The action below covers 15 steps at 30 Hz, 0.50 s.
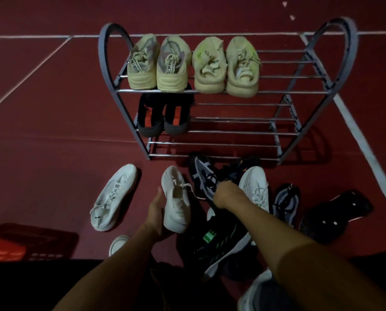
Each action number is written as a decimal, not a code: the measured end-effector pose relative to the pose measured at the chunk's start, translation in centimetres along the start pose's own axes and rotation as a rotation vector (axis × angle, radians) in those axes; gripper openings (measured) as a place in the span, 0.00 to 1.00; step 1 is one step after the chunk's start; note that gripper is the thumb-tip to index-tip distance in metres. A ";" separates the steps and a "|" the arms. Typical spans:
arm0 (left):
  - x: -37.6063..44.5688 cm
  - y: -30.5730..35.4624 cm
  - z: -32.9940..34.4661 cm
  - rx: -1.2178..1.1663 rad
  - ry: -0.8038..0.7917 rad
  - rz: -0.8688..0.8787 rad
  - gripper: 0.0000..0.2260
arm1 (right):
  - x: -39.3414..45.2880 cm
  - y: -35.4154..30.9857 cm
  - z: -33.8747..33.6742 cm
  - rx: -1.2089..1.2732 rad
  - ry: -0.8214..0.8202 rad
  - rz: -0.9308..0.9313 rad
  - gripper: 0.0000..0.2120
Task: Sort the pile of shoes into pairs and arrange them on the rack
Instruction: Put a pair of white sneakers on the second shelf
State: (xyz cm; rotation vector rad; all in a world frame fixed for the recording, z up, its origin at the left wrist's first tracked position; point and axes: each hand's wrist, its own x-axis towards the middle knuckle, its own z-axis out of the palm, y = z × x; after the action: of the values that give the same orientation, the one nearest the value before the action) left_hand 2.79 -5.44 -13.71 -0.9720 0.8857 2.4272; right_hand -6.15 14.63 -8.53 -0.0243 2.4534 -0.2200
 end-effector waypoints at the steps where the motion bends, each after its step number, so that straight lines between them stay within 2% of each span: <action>1: -0.1 0.0 0.6 0.047 -0.022 -0.016 0.27 | 0.1 -0.3 -0.1 -0.021 -0.027 -0.021 0.16; 3: -0.3 -0.1 1.5 0.220 -0.067 -0.042 0.16 | 0.1 -1.1 -0.5 -0.087 -0.097 -0.067 0.17; 5: -0.2 -0.4 1.7 0.403 -0.012 -0.071 0.11 | 0.0 -1.8 -0.7 -0.131 -0.154 -0.103 0.17; 7: -0.1 -0.7 1.0 0.453 0.126 -0.050 0.15 | -0.6 -2.4 -0.4 -0.099 -0.115 -0.108 0.20; 8: -0.3 -0.8 0.9 0.422 0.153 -0.038 0.19 | -1.0 -2.7 0.0 -0.046 -0.026 -0.108 0.24; 10: -0.4 -0.4 0.4 0.312 0.114 -0.027 0.25 | -1.7 -3.7 1.1 0.117 0.163 -0.132 0.33; 11: -0.3 0.0 0.6 0.322 0.114 -0.018 0.25 | -1.9 -4.3 1.9 0.218 0.164 -0.160 0.36; 13: -0.3 1.0 1.4 0.438 0.162 -0.006 0.22 | -2.2 -5.9 3.7 0.539 -0.023 -0.169 0.38; 15: 0.0 1.7 1.3 0.560 0.204 0.012 0.22 | -2.2 -6.9 5.4 0.858 -0.172 -0.073 0.35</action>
State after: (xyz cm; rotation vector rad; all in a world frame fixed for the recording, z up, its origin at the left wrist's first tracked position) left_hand 1.19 -5.79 -12.26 -0.9936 1.5338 1.9296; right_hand -1.32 7.14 -10.21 0.2290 2.0096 -1.2191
